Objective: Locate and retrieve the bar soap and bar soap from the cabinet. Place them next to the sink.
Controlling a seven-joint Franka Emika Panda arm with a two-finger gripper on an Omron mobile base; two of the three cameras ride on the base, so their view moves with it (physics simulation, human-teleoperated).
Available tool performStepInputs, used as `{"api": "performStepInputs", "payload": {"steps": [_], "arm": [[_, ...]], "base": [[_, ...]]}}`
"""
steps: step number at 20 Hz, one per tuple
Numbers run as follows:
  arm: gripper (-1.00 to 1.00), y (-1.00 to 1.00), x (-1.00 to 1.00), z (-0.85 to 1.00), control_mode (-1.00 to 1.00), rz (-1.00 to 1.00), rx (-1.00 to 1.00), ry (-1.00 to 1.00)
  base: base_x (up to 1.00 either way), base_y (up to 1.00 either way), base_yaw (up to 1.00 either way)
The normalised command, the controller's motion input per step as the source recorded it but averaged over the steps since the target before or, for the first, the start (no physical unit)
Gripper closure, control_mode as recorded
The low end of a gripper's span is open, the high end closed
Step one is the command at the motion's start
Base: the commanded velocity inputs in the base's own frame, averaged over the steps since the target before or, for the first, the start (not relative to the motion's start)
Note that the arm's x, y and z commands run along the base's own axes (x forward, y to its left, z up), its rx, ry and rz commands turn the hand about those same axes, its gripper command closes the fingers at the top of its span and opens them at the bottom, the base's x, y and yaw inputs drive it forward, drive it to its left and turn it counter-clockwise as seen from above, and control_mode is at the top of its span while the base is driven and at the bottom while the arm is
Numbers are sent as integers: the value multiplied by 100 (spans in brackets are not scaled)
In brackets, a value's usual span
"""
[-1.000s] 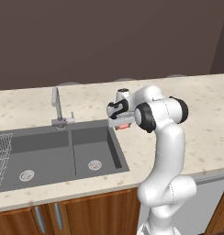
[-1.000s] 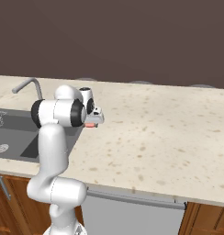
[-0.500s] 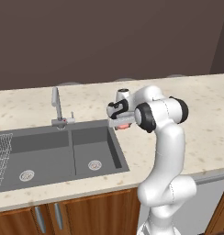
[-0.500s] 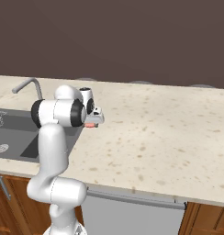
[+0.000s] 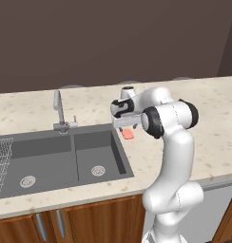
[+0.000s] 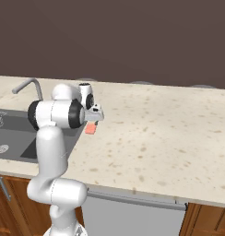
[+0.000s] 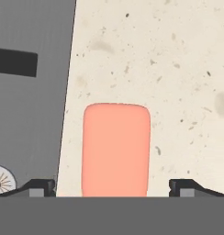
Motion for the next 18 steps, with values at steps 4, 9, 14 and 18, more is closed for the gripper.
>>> {"api": "performStepInputs", "payload": {"steps": [4, 9, 14, 18], "arm": [[-100, 0, -49, 28, -100, 0, 0, 0], [-100, -3, -92, 17, -100, -2, 0, 0], [-100, -12, -100, 17, -100, -2, 0, -5], [-100, -14, -100, 19, -100, 0, 2, -13]], "base": [[0, 0, 0], [0, 0, 0], [0, 0, 0], [0, 0, 0]]}}
